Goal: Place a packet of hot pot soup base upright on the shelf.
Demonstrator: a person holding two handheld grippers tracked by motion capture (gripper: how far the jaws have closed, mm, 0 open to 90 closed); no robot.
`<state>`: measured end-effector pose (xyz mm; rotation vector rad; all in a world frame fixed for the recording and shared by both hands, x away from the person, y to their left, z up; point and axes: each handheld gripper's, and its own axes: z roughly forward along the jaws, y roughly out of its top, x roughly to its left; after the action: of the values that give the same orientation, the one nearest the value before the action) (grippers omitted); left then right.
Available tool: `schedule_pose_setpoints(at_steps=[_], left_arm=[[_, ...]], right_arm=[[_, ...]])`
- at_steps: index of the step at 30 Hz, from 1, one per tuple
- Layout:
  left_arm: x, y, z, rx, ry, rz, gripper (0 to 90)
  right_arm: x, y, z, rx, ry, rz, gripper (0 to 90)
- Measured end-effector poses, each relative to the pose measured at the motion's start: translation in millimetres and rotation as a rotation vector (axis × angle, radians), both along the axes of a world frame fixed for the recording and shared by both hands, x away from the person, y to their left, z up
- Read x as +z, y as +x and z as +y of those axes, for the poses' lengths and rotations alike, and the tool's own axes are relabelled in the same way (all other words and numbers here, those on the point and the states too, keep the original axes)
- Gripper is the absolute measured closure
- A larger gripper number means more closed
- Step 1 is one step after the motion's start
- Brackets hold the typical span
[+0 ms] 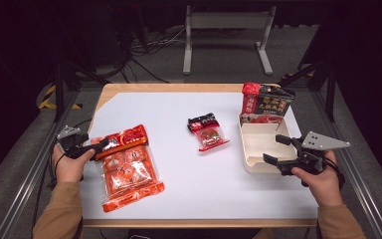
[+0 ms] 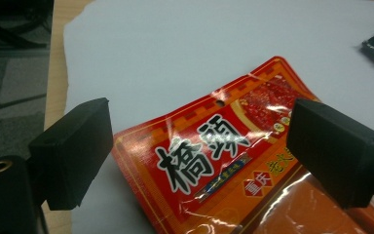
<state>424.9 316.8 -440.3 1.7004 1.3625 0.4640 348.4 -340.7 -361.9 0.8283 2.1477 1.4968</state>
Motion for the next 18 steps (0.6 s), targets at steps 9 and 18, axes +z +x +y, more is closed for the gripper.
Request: schedule_pose_setpoints(at_steps=[9, 18], left_arm=[[-12.4, 4.4, 4.0, 0.003, -0.019, 0.075, 10.4], [-18.6, 5.2, 6.1, 0.011, -0.017, 0.114, 10.7]], right_arm=[[-1.3, -1.4, 7.7, 0.016, -0.014, 0.000, 16.1], [-2.1, -1.6, 9.1, 0.014, -0.025, -0.003, 16.1]])
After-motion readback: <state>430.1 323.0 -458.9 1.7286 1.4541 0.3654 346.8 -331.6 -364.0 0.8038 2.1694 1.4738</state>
